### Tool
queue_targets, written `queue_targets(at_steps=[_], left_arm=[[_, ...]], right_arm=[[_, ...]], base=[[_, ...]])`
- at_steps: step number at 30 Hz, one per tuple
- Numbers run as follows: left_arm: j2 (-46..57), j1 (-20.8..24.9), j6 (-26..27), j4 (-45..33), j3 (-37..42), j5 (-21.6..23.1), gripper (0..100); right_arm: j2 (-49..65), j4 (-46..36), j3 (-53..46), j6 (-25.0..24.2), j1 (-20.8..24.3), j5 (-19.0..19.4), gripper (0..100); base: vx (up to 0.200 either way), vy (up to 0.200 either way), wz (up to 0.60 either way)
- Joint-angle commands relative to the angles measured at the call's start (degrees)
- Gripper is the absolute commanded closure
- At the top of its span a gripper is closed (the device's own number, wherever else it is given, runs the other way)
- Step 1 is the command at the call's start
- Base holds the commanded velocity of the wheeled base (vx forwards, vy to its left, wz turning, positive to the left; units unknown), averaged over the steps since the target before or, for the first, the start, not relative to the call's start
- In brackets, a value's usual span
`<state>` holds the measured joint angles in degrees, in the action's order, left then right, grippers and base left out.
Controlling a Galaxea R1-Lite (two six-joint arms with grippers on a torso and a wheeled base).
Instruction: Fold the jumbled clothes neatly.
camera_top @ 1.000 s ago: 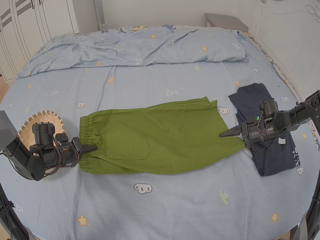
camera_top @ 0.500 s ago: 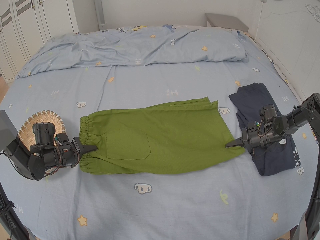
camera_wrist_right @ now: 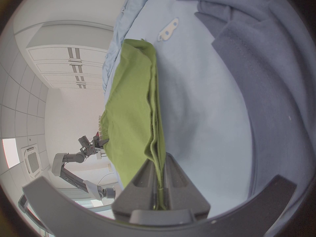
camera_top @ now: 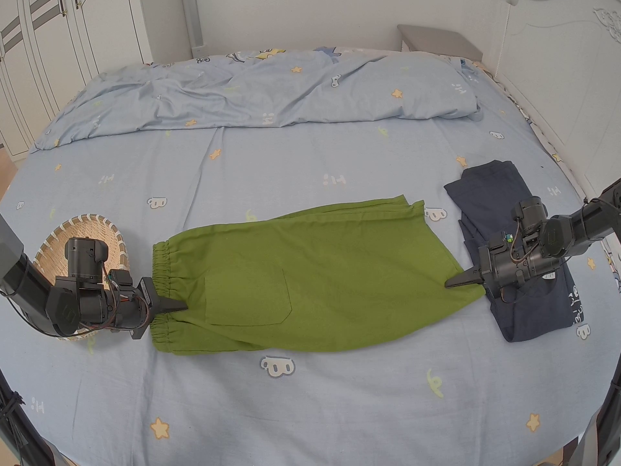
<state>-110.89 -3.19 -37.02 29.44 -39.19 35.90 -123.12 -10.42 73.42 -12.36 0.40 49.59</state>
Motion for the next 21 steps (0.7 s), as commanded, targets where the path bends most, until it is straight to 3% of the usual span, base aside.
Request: queue_targets(at_steps=[1,5,9,10,11,21], left_arm=[[5.86,-1.99,6.0,-10.28,-3.26,1.28,100],[7.26,-2.69,11.89,-17.05,-0.62,1.45,100],[8.32,-3.75,14.43,-18.54,0.61,1.63,100],[9.46,-4.54,18.57,-20.04,4.48,1.72,100],[9.9,-4.98,19.53,-20.04,5.88,1.72,100],[13.15,-8.14,28.06,-20.12,16.25,1.98,100]], right_arm=[[10.45,-4.17,-6.36,2.34,0.04,0.24,100],[15.37,-3.73,-17.35,6.82,-0.31,0.33,100],[17.04,-3.38,-21.13,7.0,-0.31,0.33,100],[20.38,-0.91,-30.53,7.09,0.21,0.86,100],[21.52,0.84,-33.7,7.0,0.39,1.39,100],[25.83,15.87,-54.44,6.82,2.5,2.35,100]], base=[[0.0,0.0,0.0],[0.0,0.0,0.0],[0.0,0.0,0.0],[0.0,0.0,0.0],[0.0,0.0,0.0],[0.0,0.0,0.0]])
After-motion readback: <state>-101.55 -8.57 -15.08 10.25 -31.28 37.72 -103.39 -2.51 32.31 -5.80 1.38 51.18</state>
